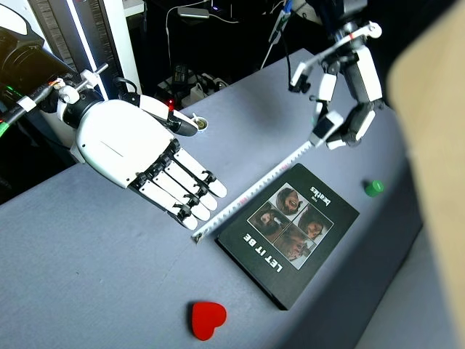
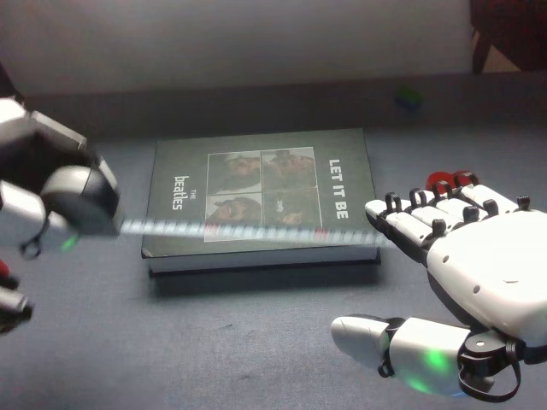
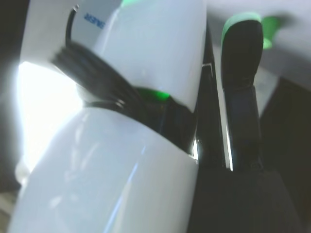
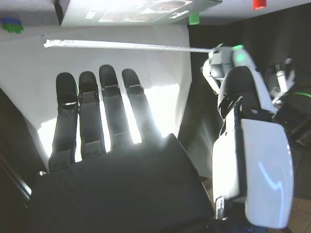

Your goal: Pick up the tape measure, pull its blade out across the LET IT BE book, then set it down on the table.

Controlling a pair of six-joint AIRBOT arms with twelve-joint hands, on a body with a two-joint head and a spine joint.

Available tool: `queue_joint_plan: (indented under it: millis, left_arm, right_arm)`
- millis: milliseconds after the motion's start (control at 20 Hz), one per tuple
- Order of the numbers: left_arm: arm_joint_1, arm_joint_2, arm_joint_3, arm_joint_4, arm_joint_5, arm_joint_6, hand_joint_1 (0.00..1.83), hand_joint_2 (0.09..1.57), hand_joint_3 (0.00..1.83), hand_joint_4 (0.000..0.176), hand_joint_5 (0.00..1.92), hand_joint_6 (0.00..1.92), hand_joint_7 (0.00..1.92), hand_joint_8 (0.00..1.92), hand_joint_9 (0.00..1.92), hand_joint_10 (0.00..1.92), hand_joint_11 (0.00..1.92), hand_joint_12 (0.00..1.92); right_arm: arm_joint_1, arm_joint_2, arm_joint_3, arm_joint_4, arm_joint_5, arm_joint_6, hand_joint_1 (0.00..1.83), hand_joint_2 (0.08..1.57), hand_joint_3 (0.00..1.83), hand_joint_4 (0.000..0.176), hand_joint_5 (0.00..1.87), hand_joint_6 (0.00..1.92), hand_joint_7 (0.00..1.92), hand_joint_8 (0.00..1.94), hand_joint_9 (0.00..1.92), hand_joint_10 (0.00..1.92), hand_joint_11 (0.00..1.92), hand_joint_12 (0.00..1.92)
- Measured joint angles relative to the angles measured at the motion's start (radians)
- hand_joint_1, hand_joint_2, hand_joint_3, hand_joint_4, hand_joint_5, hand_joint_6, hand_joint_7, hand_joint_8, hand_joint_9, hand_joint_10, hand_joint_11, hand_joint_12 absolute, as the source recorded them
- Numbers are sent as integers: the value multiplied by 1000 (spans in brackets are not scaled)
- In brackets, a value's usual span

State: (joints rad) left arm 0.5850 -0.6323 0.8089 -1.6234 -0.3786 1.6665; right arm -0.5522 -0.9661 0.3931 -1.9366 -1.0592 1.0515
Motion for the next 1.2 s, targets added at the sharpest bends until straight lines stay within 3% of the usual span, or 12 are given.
queue_joint_plan:
  millis: [550, 850, 1200]
  left_arm:
    - [168, -4, -44, 19, -6, -177, 1495, 1079, 0, 0, 904, 932, 1078, 655, 1020, 954, 897, 1453]
    - [258, -100, -29, 194, -87, -447, 1495, 1078, 0, 0, 910, 927, 1064, 666, 1037, 936, 897, 1450]
    - [317, -158, -8, 269, -140, -558, 1495, 1074, 0, 0, 910, 917, 1070, 653, 1049, 919, 917, 1431]
  right_arm:
    - [-1, 0, 0, 1, -3, 0, 0, 1064, 1, 0, 133, 6, 179, 2, 147, 2, 0, 687]
    - [-1, 0, 0, 0, -1, 0, 0, 1066, 1, 0, 138, 6, 183, 3, 152, 3, 0, 689]
    - [-1, -1, 0, -1, -2, 0, 0, 1066, 1, 0, 137, 4, 183, 2, 153, 3, 0, 693]
